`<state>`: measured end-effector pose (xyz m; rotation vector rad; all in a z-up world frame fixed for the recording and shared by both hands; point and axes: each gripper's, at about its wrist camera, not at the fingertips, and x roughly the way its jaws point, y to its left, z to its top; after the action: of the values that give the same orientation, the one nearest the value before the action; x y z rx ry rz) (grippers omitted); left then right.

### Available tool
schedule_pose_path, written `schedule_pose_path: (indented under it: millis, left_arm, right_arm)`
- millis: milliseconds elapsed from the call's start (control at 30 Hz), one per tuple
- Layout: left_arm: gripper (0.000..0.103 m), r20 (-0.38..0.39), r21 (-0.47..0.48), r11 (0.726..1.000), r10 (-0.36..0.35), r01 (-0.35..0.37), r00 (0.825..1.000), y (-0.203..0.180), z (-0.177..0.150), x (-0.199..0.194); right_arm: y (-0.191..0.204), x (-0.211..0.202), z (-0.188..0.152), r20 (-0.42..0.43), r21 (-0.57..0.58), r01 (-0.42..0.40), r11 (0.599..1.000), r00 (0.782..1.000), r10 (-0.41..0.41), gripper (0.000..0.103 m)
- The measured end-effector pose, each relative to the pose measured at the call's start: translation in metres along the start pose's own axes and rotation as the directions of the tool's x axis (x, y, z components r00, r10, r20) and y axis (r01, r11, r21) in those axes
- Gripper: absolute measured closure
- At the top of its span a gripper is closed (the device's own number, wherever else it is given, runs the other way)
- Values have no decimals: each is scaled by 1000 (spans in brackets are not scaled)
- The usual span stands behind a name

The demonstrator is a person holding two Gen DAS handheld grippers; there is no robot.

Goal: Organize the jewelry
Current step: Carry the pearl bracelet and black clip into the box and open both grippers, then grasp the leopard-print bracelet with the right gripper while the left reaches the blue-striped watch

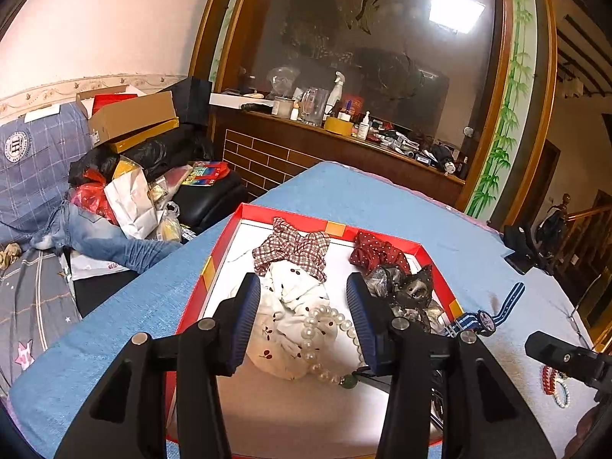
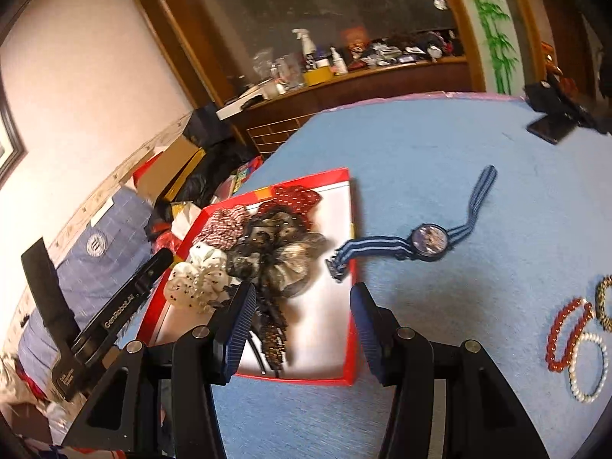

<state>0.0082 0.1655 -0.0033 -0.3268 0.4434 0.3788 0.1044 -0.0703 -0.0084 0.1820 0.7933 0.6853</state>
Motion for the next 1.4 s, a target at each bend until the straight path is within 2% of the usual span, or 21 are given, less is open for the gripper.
schedule_pose_path:
  millis: [167, 300, 467, 667, 800, 933, 1033, 1067, 1133, 1200, 1233, 1300, 1333, 1367, 1400]
  left_arm:
    - [57, 17, 61, 998, 8, -9, 1000, -14, -1, -7]
    - [57, -11, 108, 993, -40, 41, 999, -31, -6, -13]
    - [57, -65, 189, 974, -113, 123, 991, -63, -11, -20]
    - [45, -180, 294, 922, -205, 252, 962, -114, -18, -18]
    - [44, -270, 342, 882, -236, 323, 933, -147, -22, -8]
    - [44, -312, 343, 865, -263, 366, 913, -169, -23, 0]
    - [41, -337, 344, 857, -268, 383, 902, -178, -22, 9]
    - [40, -345, 345, 855, -268, 386, 900, -180, -22, 11]
    - [40, -367, 344, 853, -263, 393, 892, -185, -20, 20]
    - [40, -394, 343, 850, -256, 399, 883, -190, -21, 30]
    - [40, -404, 343, 850, -251, 400, 880, -192, -21, 35]
    - [40, -422, 351, 848, -236, 397, 876, -197, -21, 45]
    - [40, -429, 355, 847, -227, 395, 874, -199, -20, 50]
    - [40, -440, 358, 847, -219, 394, 871, -201, -19, 55]
    - [40, -458, 361, 845, -209, 395, 864, -206, -18, 63]
  right_arm:
    - [-16, -17, 3, 2, 44, 39, 998, 999, -40, 47]
    - [-44, -45, 9, 33, 73, 78, 994, 996, -81, 47]
    - [-94, -75, 14, 46, 130, 154, 979, 986, -161, 47]
    - [-166, -106, 15, 45, 258, 265, 929, 957, -286, 48]
    - [-206, -116, 8, -1, 352, 336, 874, 934, -359, 48]
    - [-235, -116, 1, -70, 444, 374, 815, 921, -384, 48]
    - [-243, -112, -3, -115, 468, 408, 784, 908, -403, 60]
    - [-243, -110, -4, -129, 461, 421, 781, 902, -411, 61]
    - [-243, -107, -4, -151, 444, 446, 777, 892, -426, 62]
    - [-242, -103, -5, -166, 436, 451, 779, 891, -423, 64]
    - [-241, -100, -6, -171, 430, 449, 784, 892, -418, 67]
    - [-239, -93, -7, -190, 393, 472, 790, 882, -432, 78]
    - [-235, -89, -6, -197, 358, 496, 791, 868, -455, 86]
    - [-230, -85, -5, -202, 311, 532, 787, 846, -493, 94]
    - [-226, -82, -5, -206, 280, 557, 782, 830, -518, 95]
